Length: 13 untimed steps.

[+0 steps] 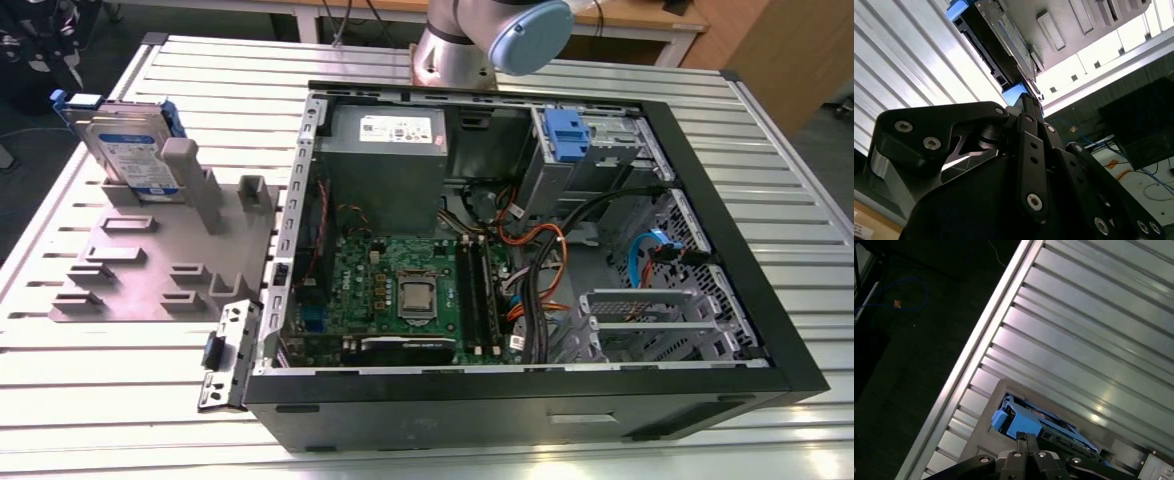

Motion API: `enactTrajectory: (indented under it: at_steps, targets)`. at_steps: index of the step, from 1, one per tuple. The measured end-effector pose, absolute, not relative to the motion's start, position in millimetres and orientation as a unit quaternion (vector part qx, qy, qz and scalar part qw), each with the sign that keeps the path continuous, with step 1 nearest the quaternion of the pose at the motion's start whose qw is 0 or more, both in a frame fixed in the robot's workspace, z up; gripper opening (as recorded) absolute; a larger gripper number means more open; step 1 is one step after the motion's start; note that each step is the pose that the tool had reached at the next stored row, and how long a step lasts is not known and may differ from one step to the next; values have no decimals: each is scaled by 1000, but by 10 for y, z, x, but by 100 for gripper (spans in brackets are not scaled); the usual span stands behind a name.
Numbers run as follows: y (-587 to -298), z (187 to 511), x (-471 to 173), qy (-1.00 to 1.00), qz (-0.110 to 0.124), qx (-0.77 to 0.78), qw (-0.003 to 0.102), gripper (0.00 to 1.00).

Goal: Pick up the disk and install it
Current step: 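Pick up the disk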

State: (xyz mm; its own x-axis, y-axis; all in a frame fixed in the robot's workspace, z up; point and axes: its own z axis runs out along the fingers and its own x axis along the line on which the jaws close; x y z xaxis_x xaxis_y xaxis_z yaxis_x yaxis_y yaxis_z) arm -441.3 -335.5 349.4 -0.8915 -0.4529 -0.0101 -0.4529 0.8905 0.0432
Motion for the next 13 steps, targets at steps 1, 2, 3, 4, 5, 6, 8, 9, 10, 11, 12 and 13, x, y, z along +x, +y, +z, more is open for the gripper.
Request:
enactTrajectory:
  at_steps: [1, 2, 3, 4, 5, 6, 8, 9, 10, 11, 12, 13]
  targets:
    - [-3355, 3494, -4413, -971, -22, 238, 0, 11]
    - [-3355, 3494, -4413, -970, -22, 243, 0, 11]
    - [-3355, 3494, -4413, -968, -22, 248, 0, 11]
    - [-3355, 3494, -4413, -967, -22, 253, 1, 11]
    - [-3355, 3494, -4413, -966, -22, 258, 1, 11]
    - [-3355, 3494, -4413, -965, -22, 263, 1, 11]
    - [-3355, 3494, -4413, -962, -22, 271, 1, 11]
    - [-3355, 3494, -4413, -961, -22, 275, 1, 11]
    - [-3355, 3494, -4412, -960, -22, 279, 1, 11]
    - [-3355, 3494, -4413, -959, -22, 284, 1, 11]
    - [-3355, 3494, -4413, -957, -22, 289, 1, 11]
    - [-3355, 3494, -4413, -955, -22, 294, 2, 11]
